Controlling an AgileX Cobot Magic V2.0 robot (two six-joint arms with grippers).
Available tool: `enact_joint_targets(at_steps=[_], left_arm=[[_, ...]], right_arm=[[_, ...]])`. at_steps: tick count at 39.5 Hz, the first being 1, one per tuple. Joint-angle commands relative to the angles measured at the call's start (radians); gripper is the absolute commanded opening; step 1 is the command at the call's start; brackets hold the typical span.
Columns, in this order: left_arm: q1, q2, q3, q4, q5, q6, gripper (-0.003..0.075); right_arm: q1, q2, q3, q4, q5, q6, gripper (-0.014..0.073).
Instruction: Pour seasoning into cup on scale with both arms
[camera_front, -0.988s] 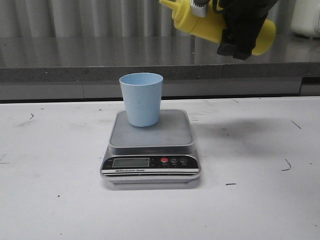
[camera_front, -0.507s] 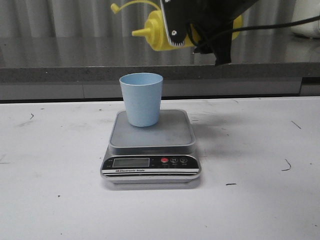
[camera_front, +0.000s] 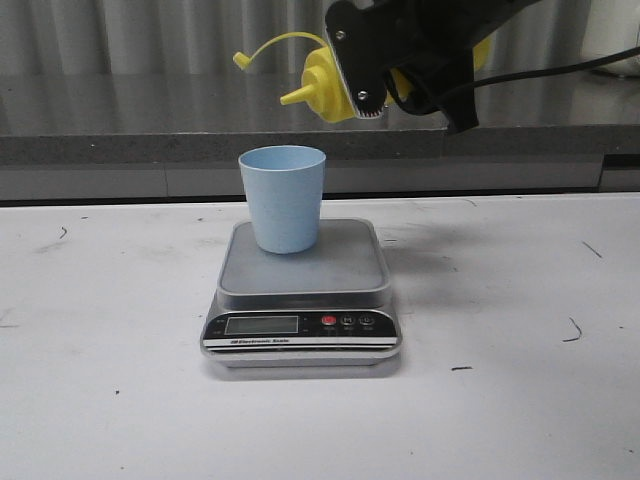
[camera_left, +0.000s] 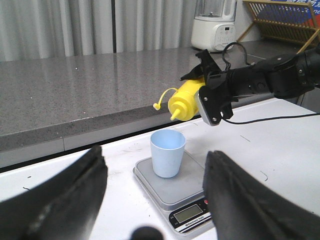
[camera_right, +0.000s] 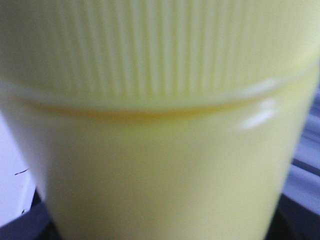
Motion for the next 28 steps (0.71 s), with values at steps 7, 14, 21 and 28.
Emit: enact_joint_targets(at_steps=[7, 14, 21, 28], left_arm=[[-0.007, 0.021, -0.026, -0.005, -0.081, -0.009, 0.0421], [-0.007, 0.021, -0.026, -0.005, -0.081, -0.009, 0.0421], [-0.007, 0.021, -0.026, -0.005, -0.081, -0.009, 0.0421], [-0.007, 0.021, -0.026, -0.005, -0.081, -0.009, 0.0421]], right_arm=[[-0.003, -0.060, -0.037, -0.045, 0.055, -0.017, 0.0348], [-0.003, -0.061, -0.037, 0.049, 0.064, -0.015, 0.0348], [-0.029, -0.099, -0.037, 0.338, 0.058, -0.015, 0.0348], [-0.096, -0.164, -0.037, 0.674, -0.023, -0.015, 0.0348]])
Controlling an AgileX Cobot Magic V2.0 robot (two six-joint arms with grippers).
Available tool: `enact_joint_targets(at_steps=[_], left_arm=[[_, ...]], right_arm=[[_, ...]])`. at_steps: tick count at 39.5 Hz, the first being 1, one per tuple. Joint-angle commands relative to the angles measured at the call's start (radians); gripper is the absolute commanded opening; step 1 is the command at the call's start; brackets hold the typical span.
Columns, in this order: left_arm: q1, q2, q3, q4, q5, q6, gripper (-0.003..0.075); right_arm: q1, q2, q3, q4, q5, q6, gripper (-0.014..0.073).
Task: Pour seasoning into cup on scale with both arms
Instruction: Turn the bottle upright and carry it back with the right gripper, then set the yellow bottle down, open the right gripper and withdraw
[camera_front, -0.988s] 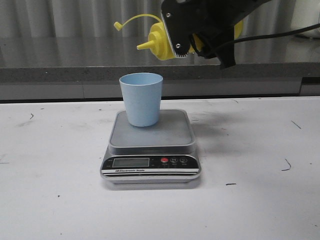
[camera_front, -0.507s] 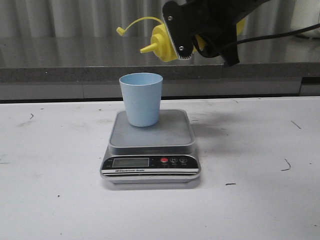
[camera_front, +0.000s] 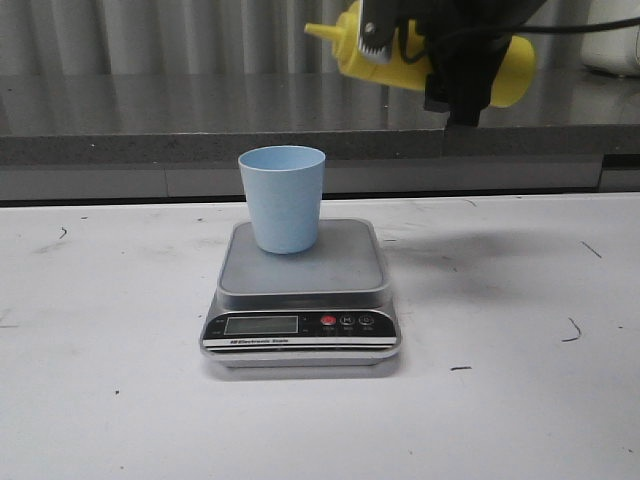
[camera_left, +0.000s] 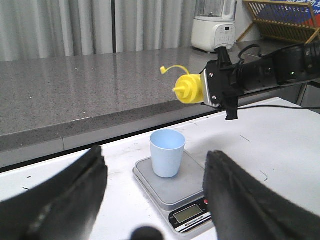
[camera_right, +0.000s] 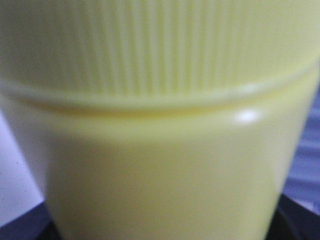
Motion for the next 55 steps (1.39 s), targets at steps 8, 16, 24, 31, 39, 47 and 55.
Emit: enact_joint_targets(at_steps=[8, 16, 24, 31, 39, 47, 55], left_arm=[[-0.007, 0.021, -0.026, -0.005, -0.081, -0.009, 0.0421], [-0.007, 0.021, -0.026, -0.005, -0.081, -0.009, 0.0421], [-0.007, 0.021, -0.026, -0.005, -0.081, -0.009, 0.0421], [-0.007, 0.021, -0.026, -0.005, -0.081, -0.009, 0.0421], [-0.007, 0.021, -0.026, -0.005, -0.081, -0.009, 0.0421], [-0.007, 0.021, -0.026, -0.005, -0.081, -0.009, 0.0421], [-0.007, 0.021, -0.026, -0.005, -0.081, -0.009, 0.0421]], right_arm=[[-0.118, -0.178, -0.025, 0.480, -0.094, -0.010, 0.0348], [-0.232, -0.273, 0.158, 0.678, -0.337, -0.010, 0.0348], [-0.354, -0.300, 0.439, 0.867, -0.711, 0.014, 0.0348], [-0.412, -0.224, 0.594, 0.905, -1.028, 0.011, 0.0348], [-0.426, -0.072, 0.623, 0.919, -1.252, 0.011, 0.0348], [-0.426, 0.043, 0.622, 0.944, -1.376, 0.011, 0.0348], [-0.426, 0.113, 0.610, 0.993, -1.403, 0.011, 0.0348]])
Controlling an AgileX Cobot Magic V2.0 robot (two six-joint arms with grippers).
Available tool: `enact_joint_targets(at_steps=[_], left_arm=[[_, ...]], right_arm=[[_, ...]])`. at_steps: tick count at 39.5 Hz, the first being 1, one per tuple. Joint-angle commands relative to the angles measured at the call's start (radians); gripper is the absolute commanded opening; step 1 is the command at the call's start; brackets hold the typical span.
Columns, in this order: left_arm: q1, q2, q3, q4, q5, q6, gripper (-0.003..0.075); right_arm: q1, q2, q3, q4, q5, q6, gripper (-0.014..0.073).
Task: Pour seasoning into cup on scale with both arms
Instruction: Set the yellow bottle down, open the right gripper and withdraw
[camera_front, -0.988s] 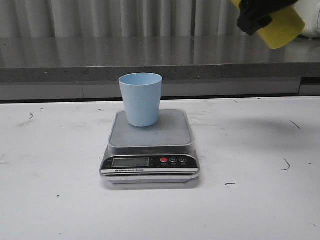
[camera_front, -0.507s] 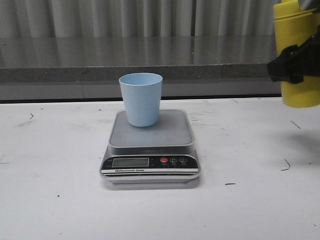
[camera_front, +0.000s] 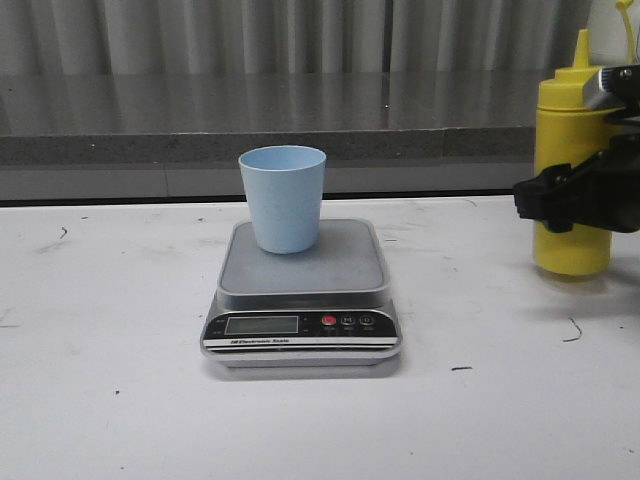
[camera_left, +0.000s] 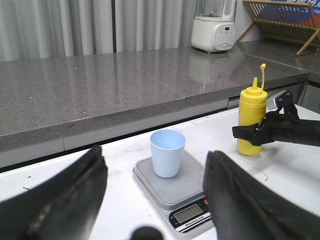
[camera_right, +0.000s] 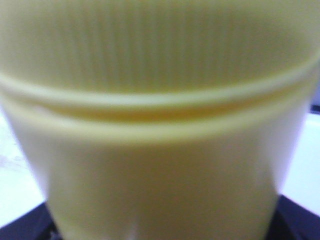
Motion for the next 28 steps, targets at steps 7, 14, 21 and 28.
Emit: enact_joint_targets(at_steps=[7, 14, 21, 28], left_arm=[[-0.007, 0.021, -0.026, -0.005, -0.081, -0.009, 0.0421], [-0.007, 0.021, -0.026, -0.005, -0.081, -0.009, 0.0421], [-0.007, 0.021, -0.026, -0.005, -0.081, -0.009, 0.0421], [-0.007, 0.021, -0.026, -0.005, -0.081, -0.009, 0.0421]], right_arm=[[0.001, 0.009, -0.037, 0.036, -0.196, 0.003, 0.0348], [0.001, 0.013, -0.037, 0.038, -0.198, 0.003, 0.0400], [0.001, 0.013, -0.035, 0.038, -0.198, 0.003, 0.0544], [0.001, -0.002, -0.010, 0.038, -0.197, 0.003, 0.0588]])
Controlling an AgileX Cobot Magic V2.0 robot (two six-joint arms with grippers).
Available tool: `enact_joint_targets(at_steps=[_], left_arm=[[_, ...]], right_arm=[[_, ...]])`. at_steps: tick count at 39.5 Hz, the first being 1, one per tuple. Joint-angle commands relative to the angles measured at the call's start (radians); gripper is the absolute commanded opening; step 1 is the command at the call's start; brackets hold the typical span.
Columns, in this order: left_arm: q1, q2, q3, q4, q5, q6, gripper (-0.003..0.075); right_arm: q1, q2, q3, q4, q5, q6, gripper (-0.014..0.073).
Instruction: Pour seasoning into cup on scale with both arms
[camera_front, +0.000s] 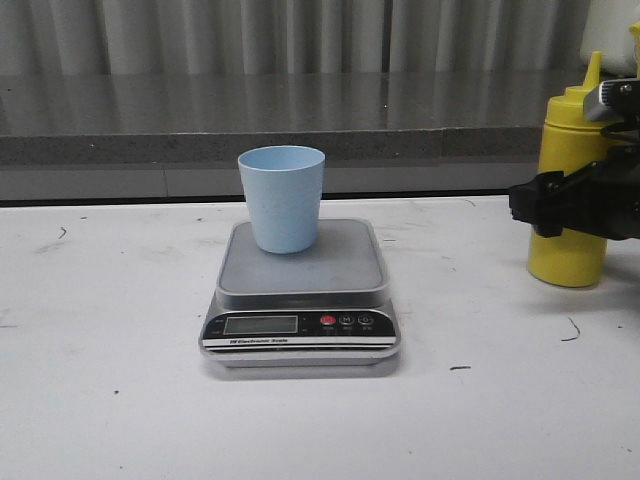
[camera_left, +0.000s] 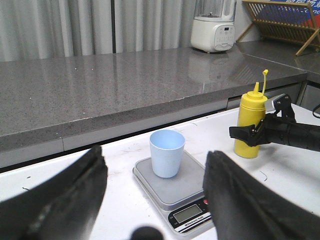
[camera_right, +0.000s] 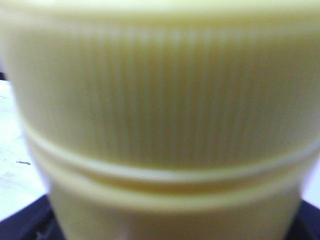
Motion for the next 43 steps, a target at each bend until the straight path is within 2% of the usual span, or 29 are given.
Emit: enact_joint_targets(at_steps=[1, 21, 28, 34, 37, 43], left_arm=[[-0.007, 0.021, -0.026, -0.005, -0.081, -0.009, 0.0421], [-0.007, 0.021, -0.026, -0.005, -0.081, -0.009, 0.0421], [-0.007, 0.021, -0.026, -0.005, -0.081, -0.009, 0.0421], [-0.007, 0.021, -0.026, -0.005, -0.081, -0.009, 0.0421], [-0.007, 0.021, -0.026, -0.005, -0.081, -0.009, 0.0421], [-0.007, 0.021, -0.026, -0.005, -0.081, -0.009, 0.0421]], right_arm=[[0.001, -0.064, 0.005, 0.012, -0.089, -0.001, 0.0588], [0.001, -0.249, 0.232, 0.067, -0.089, -0.001, 0.0588], [0.001, -0.369, 0.327, 0.094, -0.021, -0.001, 0.0579], [0.001, -0.520, 0.412, 0.096, 0.118, 0.014, 0.0579], [0.001, -0.611, 0.447, 0.099, 0.231, 0.074, 0.0579], [0.014, -0.855, 0.453, 0.097, 0.578, 0.181, 0.0579]])
